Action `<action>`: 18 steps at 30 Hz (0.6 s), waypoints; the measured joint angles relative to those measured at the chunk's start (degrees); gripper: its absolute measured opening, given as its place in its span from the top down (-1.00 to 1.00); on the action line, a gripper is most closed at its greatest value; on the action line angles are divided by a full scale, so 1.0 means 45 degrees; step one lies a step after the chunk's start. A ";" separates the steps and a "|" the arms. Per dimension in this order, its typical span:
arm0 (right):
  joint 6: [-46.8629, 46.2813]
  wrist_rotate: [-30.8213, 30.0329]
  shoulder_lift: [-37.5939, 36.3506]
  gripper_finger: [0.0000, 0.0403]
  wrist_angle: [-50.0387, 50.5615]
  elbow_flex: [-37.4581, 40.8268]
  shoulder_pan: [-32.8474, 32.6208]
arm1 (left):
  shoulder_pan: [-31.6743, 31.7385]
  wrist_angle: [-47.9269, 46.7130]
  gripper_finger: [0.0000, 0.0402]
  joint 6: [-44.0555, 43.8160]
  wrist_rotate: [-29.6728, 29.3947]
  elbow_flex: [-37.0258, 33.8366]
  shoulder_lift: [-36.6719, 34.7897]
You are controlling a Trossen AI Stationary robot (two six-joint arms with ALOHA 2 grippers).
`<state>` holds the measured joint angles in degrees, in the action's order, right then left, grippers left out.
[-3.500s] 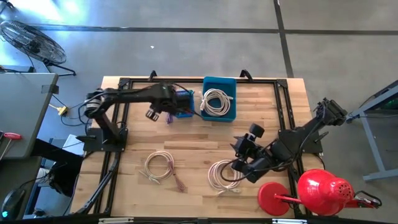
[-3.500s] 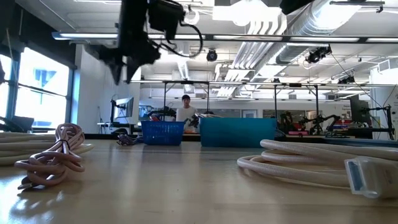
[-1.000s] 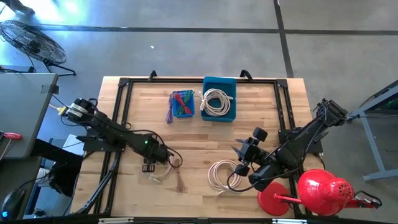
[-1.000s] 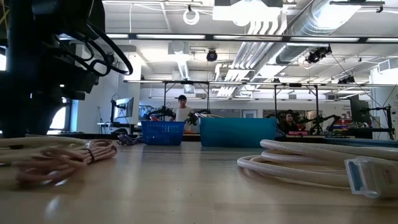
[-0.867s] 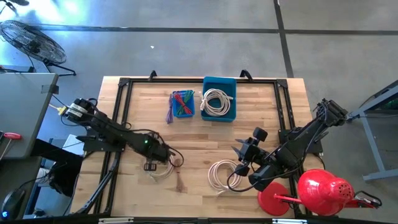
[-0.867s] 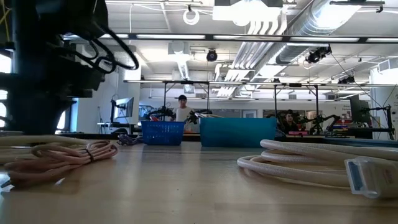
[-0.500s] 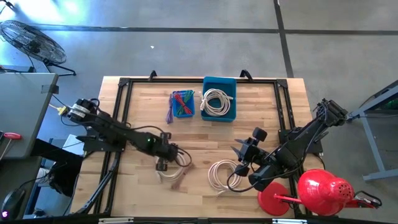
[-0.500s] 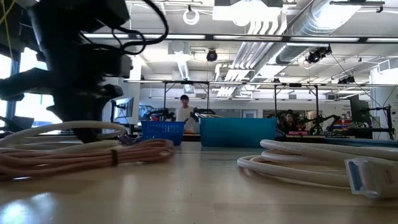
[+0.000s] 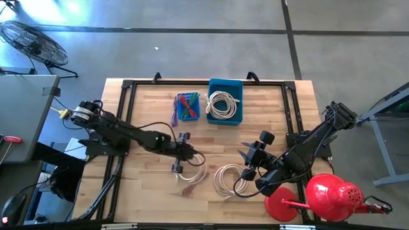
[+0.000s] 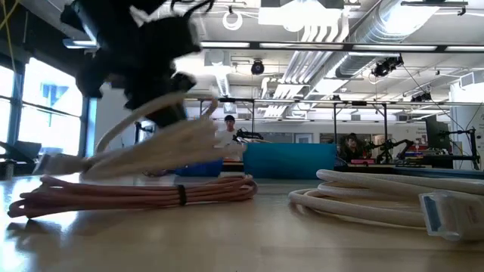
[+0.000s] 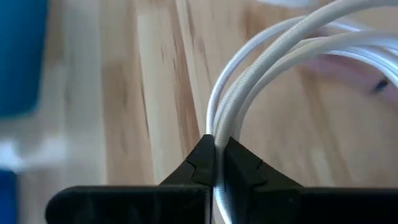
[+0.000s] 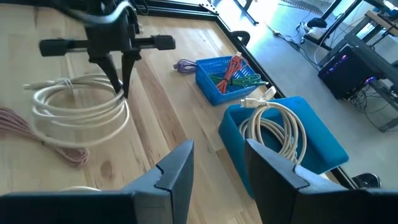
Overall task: Pick & Place USB Port
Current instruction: Put the white HDMI cable into the dark blue bin
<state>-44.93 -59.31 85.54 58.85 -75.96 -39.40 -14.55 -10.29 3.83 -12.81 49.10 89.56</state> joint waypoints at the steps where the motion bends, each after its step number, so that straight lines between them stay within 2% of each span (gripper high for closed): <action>1: 0.0000 -0.0041 0.0000 0.34 0.0000 -0.0003 0.0000 | -0.0013 -0.0103 0.96 0.0253 -0.0040 0.0312 -0.0010; 7: 0.0000 -0.0044 0.0000 0.34 0.0000 -0.0002 0.0000 | -0.0144 -0.1383 0.96 0.1996 -0.0299 0.2428 -0.0039; 14: 0.0198 -0.0083 0.0000 0.34 0.0044 0.0000 0.0005 | -0.0806 -0.4134 0.96 0.3884 -0.2229 0.5584 -0.0055; 18: 0.0657 0.0161 0.0000 0.34 -0.0064 0.0000 0.0105 | -0.1367 -0.4448 0.96 0.5117 -0.2985 0.7128 -0.0063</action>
<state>-41.97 -58.58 85.54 58.56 -75.96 -38.92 -20.70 -30.31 26.86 -26.24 81.17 89.27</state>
